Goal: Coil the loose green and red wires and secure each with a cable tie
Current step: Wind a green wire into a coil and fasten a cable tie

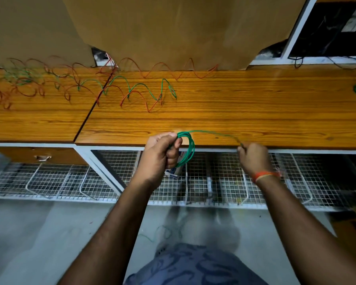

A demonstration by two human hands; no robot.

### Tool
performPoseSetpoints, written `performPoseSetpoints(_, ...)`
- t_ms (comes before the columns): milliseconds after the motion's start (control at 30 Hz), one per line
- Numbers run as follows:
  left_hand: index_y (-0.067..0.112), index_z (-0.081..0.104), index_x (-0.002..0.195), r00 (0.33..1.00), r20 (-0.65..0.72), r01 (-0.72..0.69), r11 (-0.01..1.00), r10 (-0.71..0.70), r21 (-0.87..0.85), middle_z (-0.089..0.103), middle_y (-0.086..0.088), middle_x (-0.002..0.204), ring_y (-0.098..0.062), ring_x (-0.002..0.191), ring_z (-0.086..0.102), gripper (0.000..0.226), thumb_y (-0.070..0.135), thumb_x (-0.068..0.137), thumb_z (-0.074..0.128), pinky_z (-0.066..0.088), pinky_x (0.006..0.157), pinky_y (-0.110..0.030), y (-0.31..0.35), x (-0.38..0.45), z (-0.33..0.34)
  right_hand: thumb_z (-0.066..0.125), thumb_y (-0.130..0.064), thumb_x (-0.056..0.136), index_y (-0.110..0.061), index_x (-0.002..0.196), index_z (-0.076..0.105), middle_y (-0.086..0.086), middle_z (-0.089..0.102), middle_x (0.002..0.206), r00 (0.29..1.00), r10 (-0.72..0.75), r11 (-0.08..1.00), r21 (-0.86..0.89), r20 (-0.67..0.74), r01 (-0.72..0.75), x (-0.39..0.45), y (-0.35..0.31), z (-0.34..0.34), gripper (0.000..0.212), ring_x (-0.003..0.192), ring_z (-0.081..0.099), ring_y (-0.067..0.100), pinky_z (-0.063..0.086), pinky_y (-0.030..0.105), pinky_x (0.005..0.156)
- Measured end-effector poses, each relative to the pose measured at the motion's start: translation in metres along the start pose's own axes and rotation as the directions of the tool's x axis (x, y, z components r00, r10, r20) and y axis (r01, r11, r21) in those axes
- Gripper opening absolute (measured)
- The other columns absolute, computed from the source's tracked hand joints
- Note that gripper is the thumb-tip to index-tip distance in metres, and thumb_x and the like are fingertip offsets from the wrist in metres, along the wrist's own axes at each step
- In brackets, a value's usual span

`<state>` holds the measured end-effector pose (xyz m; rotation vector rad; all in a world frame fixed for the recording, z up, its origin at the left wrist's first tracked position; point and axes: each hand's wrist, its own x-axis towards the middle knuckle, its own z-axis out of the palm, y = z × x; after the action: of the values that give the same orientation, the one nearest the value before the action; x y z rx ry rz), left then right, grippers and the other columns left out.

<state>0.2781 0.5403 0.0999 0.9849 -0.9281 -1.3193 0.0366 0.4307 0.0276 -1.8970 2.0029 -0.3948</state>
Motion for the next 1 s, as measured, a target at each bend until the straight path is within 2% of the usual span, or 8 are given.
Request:
performPoseSetpoints(100,0.016,0.049,0.070,0.999,-0.030,-0.044,0.995,0.042,-0.084,0.024,0.010,0.050,-0.007,0.043,0.012,0.025,0.025,0.093,0.045,0.007,0.045,-0.021,0.003,0.004,0.006,0.056,-0.023,0.104,-0.009,0.094,0.075,0.008,0.076,0.087,0.940,-0.271,0.892,0.422,0.206,0.165,-0.027,-0.038,0.015,0.026,0.080,0.072,0.022,0.057,0.036,0.074)
performPoseSetpoints(200,0.014,0.046,0.072,0.994,-0.080,-0.084,0.990,0.075,-0.117,0.024,0.011,0.049,-0.006,0.043,0.013,0.023,0.025,0.092,0.045,0.007,0.044,-0.022,0.011,0.007,0.000,0.060,-0.019,0.103,-0.002,0.090,0.075,0.005,0.075,0.078,0.453,-0.371,0.927,0.295,0.811,0.231,-0.054,-0.035,0.016,0.026,0.072,0.072,0.017,0.059,0.029,0.064)
performPoseSetpoints(233,0.014,0.046,0.071,0.992,-0.096,-0.092,0.991,0.082,-0.097,0.025,0.012,0.048,-0.006,0.043,0.014,0.023,0.025,0.092,0.045,0.007,0.045,-0.023,0.012,0.007,-0.003,0.060,-0.016,0.103,0.000,0.092,0.074,0.007,0.074,0.079,0.428,-0.292,0.951,0.211,0.855,0.227,-0.049,-0.025,0.012,0.024,0.074,0.073,0.020,0.059,0.027,0.064)
performPoseSetpoints(333,0.016,0.047,0.069,0.989,-0.119,-0.091,0.994,0.084,-0.055,0.025,0.011,0.049,-0.006,0.043,0.014,0.024,0.025,0.092,0.045,0.008,0.045,-0.023,0.008,0.006,-0.006,0.057,-0.022,0.104,-0.014,0.078,0.067,0.007,0.070,0.080,0.828,-0.130,0.976,-0.078,0.546,0.205,-0.022,-0.002,0.004,0.029,0.079,0.069,0.024,0.053,0.031,0.067)
performPoseSetpoints(400,0.017,0.049,0.068,0.993,-0.098,-0.078,0.993,0.070,-0.085,0.024,0.011,0.049,-0.006,0.043,0.013,0.025,0.025,0.092,0.045,0.007,0.045,-0.022,0.003,0.004,-0.001,0.057,-0.025,0.104,-0.018,0.072,0.061,0.008,0.067,0.080,0.924,-0.133,0.972,-0.136,0.359,0.193,-0.015,-0.003,0.003,0.032,0.081,0.064,0.025,0.046,0.029,0.069)
performPoseSetpoints(700,0.016,0.046,0.072,0.999,-0.047,0.000,1.000,-0.002,-0.028,0.026,0.011,0.049,-0.007,0.043,0.014,0.025,0.029,0.094,0.047,0.009,0.044,-0.021,-0.004,0.009,0.007,0.079,-0.025,0.088,-0.013,0.113,0.063,0.007,0.070,0.111,0.781,-0.473,0.634,0.773,0.407,-0.019,-0.051,-0.021,0.017,0.033,0.105,0.067,0.019,0.055,0.034,0.093)
performPoseSetpoints(833,0.016,0.045,0.074,0.999,-0.028,0.033,0.999,-0.034,-0.024,0.026,0.012,0.048,-0.004,0.040,0.016,0.025,0.031,0.094,0.047,0.010,0.042,-0.017,-0.008,0.009,0.014,0.075,-0.024,0.089,-0.020,0.144,0.044,0.007,0.063,0.135,0.792,-0.557,0.470,0.881,0.249,0.054,-0.058,-0.046,0.012,0.064,0.126,0.061,0.018,0.051,0.033,0.106)
performPoseSetpoints(1000,0.015,0.047,0.075,0.997,-0.009,0.082,0.996,-0.082,-0.036,0.025,0.011,0.048,-0.004,0.039,0.015,0.029,0.026,0.102,0.045,0.010,0.042,-0.017,-0.007,0.010,0.011,0.065,-0.019,0.099,-0.018,0.116,0.066,0.002,0.073,0.100,0.851,-0.525,0.420,0.876,0.022,0.237,-0.061,-0.062,0.006,0.017,0.095,0.068,0.017,0.056,0.039,0.082)
